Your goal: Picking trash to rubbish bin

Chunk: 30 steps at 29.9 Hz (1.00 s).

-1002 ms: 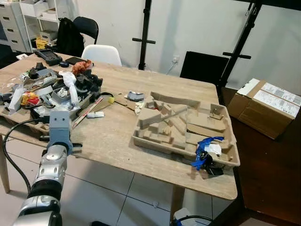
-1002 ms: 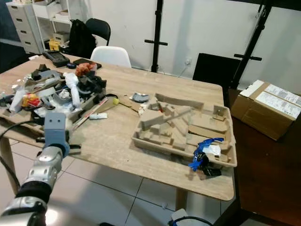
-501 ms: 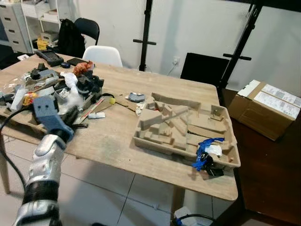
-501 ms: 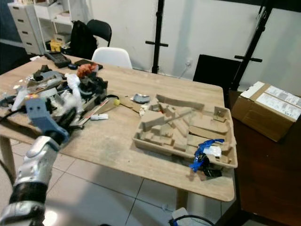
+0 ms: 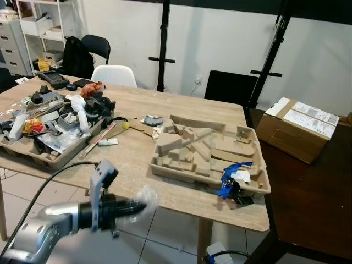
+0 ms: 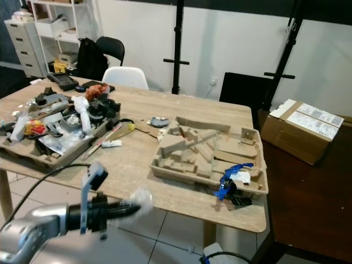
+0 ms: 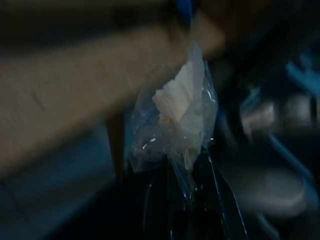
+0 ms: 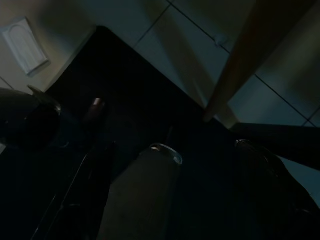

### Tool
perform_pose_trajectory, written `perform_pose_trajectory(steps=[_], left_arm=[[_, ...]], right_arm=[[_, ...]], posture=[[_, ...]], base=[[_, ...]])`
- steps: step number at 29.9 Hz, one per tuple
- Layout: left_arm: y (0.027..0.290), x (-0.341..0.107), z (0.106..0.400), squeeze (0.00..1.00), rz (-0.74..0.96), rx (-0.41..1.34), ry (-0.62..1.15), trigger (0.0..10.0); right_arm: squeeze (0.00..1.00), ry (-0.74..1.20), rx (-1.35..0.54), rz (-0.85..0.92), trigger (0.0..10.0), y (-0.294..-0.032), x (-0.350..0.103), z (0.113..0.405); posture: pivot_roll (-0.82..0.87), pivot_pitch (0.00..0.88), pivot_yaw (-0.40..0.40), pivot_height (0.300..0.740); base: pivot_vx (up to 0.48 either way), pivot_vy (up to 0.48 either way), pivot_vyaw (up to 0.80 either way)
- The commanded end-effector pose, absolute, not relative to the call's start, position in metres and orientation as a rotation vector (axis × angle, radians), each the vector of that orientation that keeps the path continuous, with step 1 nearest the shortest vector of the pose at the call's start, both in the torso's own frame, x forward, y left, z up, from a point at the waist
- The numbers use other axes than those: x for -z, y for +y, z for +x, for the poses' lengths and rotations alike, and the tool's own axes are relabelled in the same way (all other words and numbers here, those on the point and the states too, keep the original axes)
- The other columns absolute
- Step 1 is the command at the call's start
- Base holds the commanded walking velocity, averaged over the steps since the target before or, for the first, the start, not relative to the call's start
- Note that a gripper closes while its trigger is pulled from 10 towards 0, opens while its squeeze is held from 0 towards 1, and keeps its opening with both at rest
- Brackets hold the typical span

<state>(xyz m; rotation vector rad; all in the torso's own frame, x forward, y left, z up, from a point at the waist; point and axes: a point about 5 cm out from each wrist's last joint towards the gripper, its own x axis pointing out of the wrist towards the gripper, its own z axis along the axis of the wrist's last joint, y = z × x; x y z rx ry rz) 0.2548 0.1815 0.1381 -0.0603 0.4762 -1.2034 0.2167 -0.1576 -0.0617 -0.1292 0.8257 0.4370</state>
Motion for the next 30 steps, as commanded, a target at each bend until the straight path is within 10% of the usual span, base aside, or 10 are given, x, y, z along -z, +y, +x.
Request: perform_pose_trajectory(steps=[1,15,30], left_arm=[[0.186,-0.129,0.247,0.00,0.021,1.211,0.588,0.0],[0.218,-0.042,0.207,0.00,0.249,0.938,1.103,0.0],[0.184,0.056,0.187,0.00,0.193,0.384,0.976,0.0]], right_arm=[[0.00,0.855,-0.425,-0.118,10.0,-0.161,0.067,0.209],[0.00,0.877,-0.430,-0.130,10.0,-0.160,0.069,0.207],[0.00,1.294,-0.264,-0.239,10.0,-0.190,0.095,0.158]], posture=[[0.10,0.046,-0.038,0.740],[0.09,0.038,-0.032,0.740],[0.08,0.029,-0.029,0.740]], base=[[0.000,0.000,0.00],[0.000,0.000,0.00],[0.000,0.000,0.00]])
